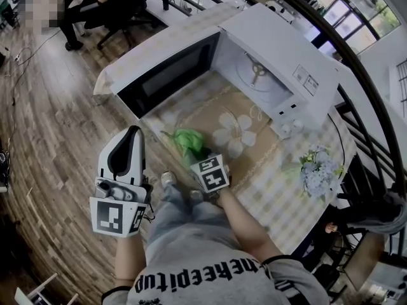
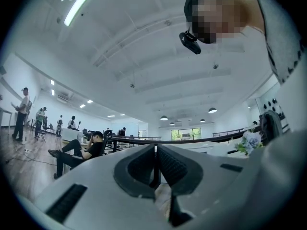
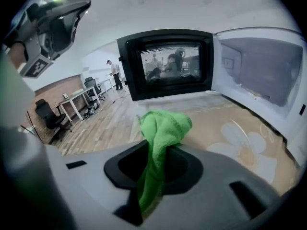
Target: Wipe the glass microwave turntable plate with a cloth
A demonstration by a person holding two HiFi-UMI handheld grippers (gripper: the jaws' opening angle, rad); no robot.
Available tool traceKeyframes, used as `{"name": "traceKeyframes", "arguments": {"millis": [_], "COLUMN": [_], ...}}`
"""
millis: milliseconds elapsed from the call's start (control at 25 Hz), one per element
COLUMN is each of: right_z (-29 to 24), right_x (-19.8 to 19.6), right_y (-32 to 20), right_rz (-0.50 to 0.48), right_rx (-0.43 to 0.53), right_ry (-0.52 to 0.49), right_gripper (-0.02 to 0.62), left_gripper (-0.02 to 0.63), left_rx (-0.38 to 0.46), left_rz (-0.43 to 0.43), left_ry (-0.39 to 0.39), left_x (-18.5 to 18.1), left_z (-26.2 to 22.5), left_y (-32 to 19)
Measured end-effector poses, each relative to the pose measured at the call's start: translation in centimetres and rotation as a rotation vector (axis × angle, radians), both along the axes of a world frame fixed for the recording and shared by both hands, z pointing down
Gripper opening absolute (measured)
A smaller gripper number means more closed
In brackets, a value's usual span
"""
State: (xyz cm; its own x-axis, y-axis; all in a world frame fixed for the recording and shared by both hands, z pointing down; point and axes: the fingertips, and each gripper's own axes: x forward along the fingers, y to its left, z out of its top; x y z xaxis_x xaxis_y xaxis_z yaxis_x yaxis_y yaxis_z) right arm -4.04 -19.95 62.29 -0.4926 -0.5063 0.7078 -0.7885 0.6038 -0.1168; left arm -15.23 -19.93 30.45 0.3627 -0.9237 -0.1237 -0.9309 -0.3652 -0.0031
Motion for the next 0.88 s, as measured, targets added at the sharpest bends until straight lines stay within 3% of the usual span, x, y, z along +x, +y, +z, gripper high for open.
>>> {"name": "traceKeyframes", "arguments": {"millis": [440,880], "right_z": [0.3,0.1], "right_x": [9.8,15.5], "right_y": [-1.3,-1.8], "right_rz": [0.178,0.269], "right_rx": [0.036,0.059], "right_ry": [0.091,0.165], "right_gripper": [0.083,0.083], "left_gripper": [0.015,0.015], "left_rx": [0.011,0.026], "left_rz": [-0.006,-0.041], "left_ry": [0.003,-0.005], "left_x": [0.7,0.7], "left_z": [-0.5,-1.2], "left_y": [1.7,3.7]}}
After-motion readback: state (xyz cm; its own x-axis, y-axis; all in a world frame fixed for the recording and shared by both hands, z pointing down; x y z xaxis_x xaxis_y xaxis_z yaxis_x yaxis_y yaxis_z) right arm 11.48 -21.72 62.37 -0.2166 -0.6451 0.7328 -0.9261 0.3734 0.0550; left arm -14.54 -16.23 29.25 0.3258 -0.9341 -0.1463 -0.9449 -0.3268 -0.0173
